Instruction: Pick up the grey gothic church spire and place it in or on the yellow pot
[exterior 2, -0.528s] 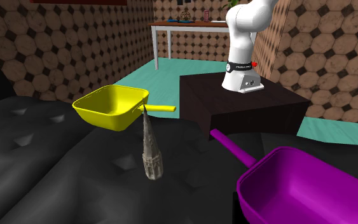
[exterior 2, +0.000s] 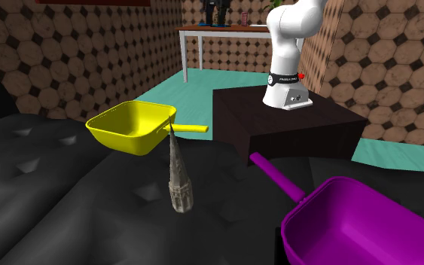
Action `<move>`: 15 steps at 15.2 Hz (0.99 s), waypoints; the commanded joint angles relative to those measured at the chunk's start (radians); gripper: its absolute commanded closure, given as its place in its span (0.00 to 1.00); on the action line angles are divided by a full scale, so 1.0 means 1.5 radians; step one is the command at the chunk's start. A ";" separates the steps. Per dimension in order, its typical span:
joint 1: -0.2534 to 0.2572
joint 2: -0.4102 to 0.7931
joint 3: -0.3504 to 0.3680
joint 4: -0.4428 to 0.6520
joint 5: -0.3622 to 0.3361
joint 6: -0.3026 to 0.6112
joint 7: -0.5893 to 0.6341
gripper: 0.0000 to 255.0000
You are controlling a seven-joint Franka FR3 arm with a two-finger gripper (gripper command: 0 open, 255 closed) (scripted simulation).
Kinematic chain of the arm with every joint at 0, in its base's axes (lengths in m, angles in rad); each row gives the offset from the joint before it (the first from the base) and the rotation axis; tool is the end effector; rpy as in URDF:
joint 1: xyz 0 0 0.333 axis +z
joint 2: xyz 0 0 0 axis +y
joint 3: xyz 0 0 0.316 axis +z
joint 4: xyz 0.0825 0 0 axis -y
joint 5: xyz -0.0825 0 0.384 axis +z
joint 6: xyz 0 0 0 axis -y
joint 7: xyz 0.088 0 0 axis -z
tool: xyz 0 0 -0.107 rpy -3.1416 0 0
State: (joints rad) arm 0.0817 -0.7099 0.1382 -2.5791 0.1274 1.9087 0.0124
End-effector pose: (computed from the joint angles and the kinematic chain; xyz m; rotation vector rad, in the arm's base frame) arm 0.3308 0.0859 0.4865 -3.0995 -0.2109 -0.0516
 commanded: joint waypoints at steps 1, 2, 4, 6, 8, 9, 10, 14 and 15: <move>0.013 0.019 0.022 -0.023 0.005 0.064 0.003 0.00; 0.019 0.030 0.033 -0.034 0.007 0.095 0.005 0.00; 0.029 0.057 0.057 -0.051 0.009 0.158 0.010 0.00; 0.038 0.091 0.081 -0.064 0.008 0.223 0.017 0.00; 0.042 0.129 0.108 -0.073 0.002 0.288 0.027 0.00; 0.043 0.150 0.121 -0.076 -0.004 0.320 0.034 0.00; 0.043 0.173 0.136 -0.078 -0.011 0.353 0.042 0.00; 0.019 0.273 0.203 -0.072 -0.076 0.479 0.097 0.00; 0.006 0.300 0.224 -0.068 -0.105 0.509 0.120 0.00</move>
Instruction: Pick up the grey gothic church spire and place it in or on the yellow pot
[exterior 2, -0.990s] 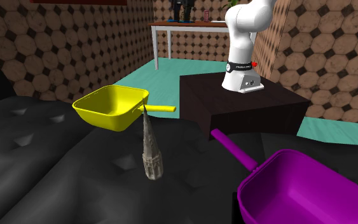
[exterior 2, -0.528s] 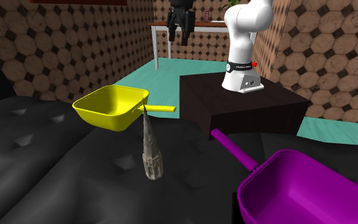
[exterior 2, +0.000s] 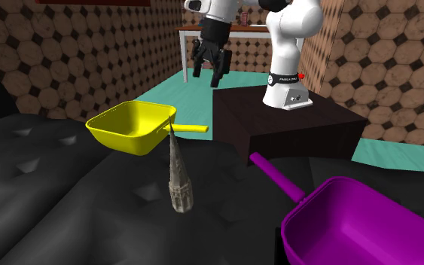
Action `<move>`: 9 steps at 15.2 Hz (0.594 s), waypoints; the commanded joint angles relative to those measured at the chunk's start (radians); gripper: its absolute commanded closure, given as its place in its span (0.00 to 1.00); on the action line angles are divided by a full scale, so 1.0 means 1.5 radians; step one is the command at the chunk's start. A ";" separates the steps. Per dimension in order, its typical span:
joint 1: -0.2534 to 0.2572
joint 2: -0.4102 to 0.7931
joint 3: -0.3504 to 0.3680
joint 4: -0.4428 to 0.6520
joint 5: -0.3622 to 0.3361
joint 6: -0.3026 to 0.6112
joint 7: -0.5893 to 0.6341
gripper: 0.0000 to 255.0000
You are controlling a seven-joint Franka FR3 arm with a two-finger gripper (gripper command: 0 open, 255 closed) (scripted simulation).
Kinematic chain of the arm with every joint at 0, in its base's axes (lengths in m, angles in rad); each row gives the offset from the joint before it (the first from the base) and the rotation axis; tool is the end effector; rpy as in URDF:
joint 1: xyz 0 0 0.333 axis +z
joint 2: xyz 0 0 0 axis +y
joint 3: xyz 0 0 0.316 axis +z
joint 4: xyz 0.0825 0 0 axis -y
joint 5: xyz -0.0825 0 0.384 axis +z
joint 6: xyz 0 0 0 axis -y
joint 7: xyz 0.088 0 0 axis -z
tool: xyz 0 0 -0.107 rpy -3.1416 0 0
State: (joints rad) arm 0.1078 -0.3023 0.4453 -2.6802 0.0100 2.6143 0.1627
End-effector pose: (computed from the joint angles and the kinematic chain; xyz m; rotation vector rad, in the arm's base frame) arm 0.3614 0.2157 0.3437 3.0215 0.5779 0.3677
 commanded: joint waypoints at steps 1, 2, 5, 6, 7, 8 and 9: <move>-0.029 0.057 0.042 0.005 -0.065 0.066 0.049 0.00; -0.050 0.086 0.067 0.013 -0.113 0.092 0.086 0.00; -0.128 0.187 0.138 0.055 -0.352 0.141 0.267 0.00; -0.140 0.226 0.146 0.077 -0.456 0.143 0.346 0.00; -0.134 0.265 0.139 0.101 -0.553 0.139 0.420 0.00; -0.112 0.301 0.119 0.126 -0.635 0.133 0.483 0.00; -0.084 0.333 0.096 0.150 -0.704 0.126 0.535 0.00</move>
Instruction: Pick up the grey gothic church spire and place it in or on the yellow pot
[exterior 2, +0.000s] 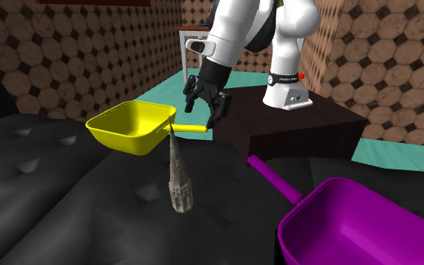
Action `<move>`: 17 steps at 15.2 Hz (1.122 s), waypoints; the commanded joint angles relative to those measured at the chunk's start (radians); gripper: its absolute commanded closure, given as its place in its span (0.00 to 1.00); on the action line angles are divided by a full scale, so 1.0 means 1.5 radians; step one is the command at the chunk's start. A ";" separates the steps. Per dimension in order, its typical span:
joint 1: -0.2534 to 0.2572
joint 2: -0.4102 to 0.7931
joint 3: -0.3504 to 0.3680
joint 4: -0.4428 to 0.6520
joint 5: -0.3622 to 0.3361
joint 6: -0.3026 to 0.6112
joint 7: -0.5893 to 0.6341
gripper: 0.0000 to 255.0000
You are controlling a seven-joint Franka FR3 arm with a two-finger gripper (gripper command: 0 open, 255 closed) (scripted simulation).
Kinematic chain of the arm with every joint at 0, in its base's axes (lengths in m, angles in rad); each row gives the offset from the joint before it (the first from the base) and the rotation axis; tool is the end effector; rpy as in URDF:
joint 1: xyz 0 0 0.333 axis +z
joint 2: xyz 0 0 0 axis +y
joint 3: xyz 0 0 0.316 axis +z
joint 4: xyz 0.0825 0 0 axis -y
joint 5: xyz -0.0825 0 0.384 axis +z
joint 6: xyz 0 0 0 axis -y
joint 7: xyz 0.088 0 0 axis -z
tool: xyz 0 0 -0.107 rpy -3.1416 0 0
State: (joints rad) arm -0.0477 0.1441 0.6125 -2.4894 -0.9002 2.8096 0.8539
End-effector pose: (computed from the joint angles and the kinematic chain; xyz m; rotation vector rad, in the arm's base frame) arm 0.3811 0.2913 0.2555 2.9093 0.7790 0.5384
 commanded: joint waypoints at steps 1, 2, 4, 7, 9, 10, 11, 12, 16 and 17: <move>0.046 0.067 -0.036 0.047 -0.157 -0.011 0.120 0.00; 0.071 0.096 -0.054 0.071 -0.210 -0.019 0.159 0.00; 0.114 0.153 -0.081 0.118 -0.299 -0.036 0.223 0.00; 0.167 0.233 -0.107 0.189 -0.403 -0.063 0.293 0.00; 0.196 0.283 -0.119 0.235 -0.457 -0.081 0.323 0.00; 0.198 0.293 -0.123 0.243 -0.464 -0.081 0.327 0.00; 0.199 0.303 -0.126 0.251 -0.471 -0.082 0.330 0.00; 0.201 0.314 -0.129 0.260 -0.478 -0.082 0.334 0.00; 0.207 0.354 -0.141 0.294 -0.503 -0.082 0.344 0.00; 0.207 0.360 -0.143 0.299 -0.506 -0.082 0.345 0.00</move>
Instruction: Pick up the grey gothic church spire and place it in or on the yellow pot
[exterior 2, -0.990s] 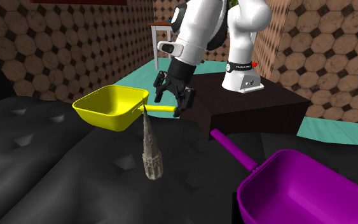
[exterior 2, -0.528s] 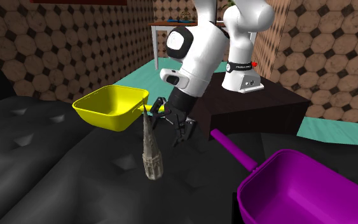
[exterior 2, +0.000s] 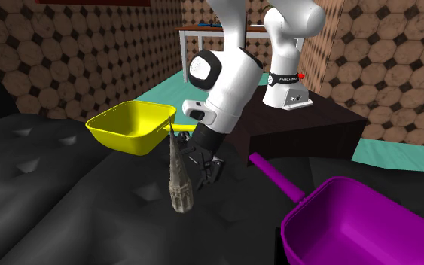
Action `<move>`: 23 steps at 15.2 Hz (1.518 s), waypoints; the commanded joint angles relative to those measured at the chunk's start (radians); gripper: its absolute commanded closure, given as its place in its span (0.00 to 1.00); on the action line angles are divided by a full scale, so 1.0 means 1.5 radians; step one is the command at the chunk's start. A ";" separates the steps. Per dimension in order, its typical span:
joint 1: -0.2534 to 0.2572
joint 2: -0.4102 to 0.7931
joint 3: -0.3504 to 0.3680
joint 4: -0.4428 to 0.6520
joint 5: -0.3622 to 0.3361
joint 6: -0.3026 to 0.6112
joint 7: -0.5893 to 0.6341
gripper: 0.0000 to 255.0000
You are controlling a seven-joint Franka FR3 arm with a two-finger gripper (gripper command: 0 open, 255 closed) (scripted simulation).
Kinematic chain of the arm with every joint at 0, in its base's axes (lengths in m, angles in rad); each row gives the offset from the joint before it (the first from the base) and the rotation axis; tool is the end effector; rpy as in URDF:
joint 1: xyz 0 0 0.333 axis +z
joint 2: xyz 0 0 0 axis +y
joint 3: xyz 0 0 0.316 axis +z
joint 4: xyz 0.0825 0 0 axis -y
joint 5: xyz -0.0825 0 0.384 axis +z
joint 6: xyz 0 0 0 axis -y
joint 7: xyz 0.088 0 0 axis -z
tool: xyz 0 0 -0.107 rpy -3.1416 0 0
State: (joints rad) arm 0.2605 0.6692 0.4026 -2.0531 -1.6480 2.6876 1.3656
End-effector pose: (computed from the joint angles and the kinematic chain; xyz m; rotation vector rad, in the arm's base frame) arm 0.4160 0.3763 0.1249 2.7428 1.0010 0.7339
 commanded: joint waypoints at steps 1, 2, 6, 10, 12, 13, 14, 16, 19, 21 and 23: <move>0.002 0.010 -0.003 0.008 -0.007 0.000 0.004 0.00; 0.002 0.010 -0.003 0.008 -0.007 0.000 0.004 0.00; 0.002 0.010 -0.003 0.008 -0.007 0.000 0.004 0.00; 0.002 0.010 -0.003 0.008 -0.007 0.000 0.004 1.00; 0.002 0.010 -0.003 0.008 -0.007 0.000 0.004 1.00; 0.002 0.010 -0.003 0.008 -0.007 0.000 0.004 1.00; 0.002 0.010 -0.003 0.008 -0.007 0.000 0.004 1.00; 0.002 0.010 -0.003 0.008 -0.007 0.000 0.005 1.00; 0.000 0.001 0.000 0.003 0.002 0.000 -0.004 1.00; -0.006 -0.016 0.006 -0.007 0.022 0.001 -0.021 1.00; -0.011 -0.033 0.012 -0.016 0.042 0.001 -0.039 1.00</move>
State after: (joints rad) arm 0.2476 0.6347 0.4146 -2.0691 -1.6032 2.6901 1.3229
